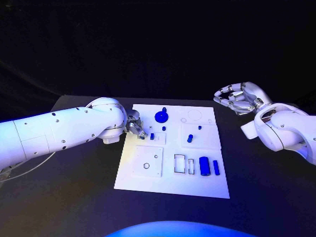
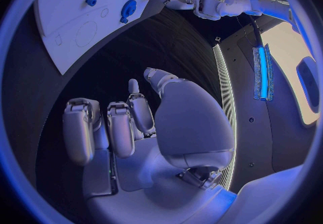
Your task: Assemble the parts on the task board
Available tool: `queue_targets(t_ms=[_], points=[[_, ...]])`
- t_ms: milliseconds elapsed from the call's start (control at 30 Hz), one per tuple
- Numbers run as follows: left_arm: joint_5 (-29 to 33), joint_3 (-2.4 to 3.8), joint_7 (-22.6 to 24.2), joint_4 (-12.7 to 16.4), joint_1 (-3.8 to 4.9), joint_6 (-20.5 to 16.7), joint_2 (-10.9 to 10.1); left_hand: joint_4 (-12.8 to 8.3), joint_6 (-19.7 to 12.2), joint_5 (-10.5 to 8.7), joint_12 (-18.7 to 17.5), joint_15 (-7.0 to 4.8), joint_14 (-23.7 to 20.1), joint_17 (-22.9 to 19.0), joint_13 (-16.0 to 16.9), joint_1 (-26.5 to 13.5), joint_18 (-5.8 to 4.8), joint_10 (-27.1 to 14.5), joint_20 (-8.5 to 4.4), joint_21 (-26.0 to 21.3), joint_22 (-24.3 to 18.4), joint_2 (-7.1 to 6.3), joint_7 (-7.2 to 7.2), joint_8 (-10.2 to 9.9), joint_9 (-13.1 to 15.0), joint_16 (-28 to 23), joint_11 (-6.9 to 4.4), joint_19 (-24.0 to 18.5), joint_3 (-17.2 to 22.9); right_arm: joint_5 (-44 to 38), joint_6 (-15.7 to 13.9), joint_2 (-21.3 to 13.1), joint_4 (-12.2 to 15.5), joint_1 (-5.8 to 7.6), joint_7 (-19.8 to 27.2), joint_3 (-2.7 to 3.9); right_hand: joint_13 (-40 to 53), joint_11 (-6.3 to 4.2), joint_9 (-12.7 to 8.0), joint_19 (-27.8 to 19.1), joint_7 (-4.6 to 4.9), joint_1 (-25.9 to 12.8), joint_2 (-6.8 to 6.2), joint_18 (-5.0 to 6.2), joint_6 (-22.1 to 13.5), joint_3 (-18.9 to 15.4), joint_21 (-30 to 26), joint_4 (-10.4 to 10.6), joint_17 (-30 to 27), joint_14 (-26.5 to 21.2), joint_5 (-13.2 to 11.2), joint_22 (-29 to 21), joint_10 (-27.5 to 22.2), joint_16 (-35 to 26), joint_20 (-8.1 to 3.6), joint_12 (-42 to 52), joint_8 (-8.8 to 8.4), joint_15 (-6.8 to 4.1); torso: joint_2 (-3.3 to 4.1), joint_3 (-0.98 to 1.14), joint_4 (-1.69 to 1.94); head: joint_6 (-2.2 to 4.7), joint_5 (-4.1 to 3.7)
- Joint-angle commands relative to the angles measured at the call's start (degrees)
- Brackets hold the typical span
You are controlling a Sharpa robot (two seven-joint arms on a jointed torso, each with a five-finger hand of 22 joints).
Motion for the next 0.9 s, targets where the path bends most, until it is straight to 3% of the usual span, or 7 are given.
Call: queue_targets(t_ms=[33,600,900], points=[[0.47,0.0,-0.41,-0.14,-0.04,1.28,0.23,0.34,0.07,-0.36,0.27,-0.53,6.06,15.1,0.05,-0.71,-0.69,0.4,-0.4,0.2,9.13,-0.01,0.47,0.15,-0.17,0.2,0.15,3.03,-0.94,-0.36,0.47,0.03,0.03,-0.04,0.35,0.0,1.27,-0.08,0.06,1.17,-0.01,-0.23,0.14,1.19,-0.4,0.25,-0.2,-0.01,6.12,3.71,0.23,9.63,0.23,-0.29,-0.21,-0.27,0.28,-0.34,-0.05,0.03,0.0,-0.1,0.02],[0.45,0.01,-0.8,-1.03,-0.04,0.91,0.38,2.31,0.21,-0.29,0.48,-0.55,6.06,15.1,0.42,-1.42,-0.7,0.51,-0.41,0.2,9.18,0.03,0.47,0.27,-0.75,0.2,0.15,3.04,-4.34,-0.36,0.35,-0.04,0.04,-0.05,0.43,0.0,1.23,-0.05,0.07,1.18,0.01,-0.68,0.07,1.19,-0.5,0.12,-0.25,0.33,6.07,3.71,0.27,9.61,0.28,-0.33,-0.23,-0.29,0.31,-0.34,0.0,-0.01,-0.02,-0.1,0.12],[0.74,0.29,-0.69,-0.75,-0.03,0.18,-0.13,4.32,0.36,-0.37,0.55,-0.53,6.06,15.1,0.58,-2.96,-0.71,0.57,-0.44,0.2,9.23,-0.43,0.53,0.55,-1.27,0.2,0.19,3.05,-9.16,-0.36,0.24,0.03,-0.06,-0.07,0.51,0.0,1.13,-0.05,0.08,1.15,0.03,-1.0,-0.02,1.21,-0.61,-0.01,-0.33,0.57,6.08,3.72,0.21,9.56,0.24,-0.35,-0.23,-0.38,0.32,-0.34,-0.01,-0.02,0.0,-0.08,0.18]])
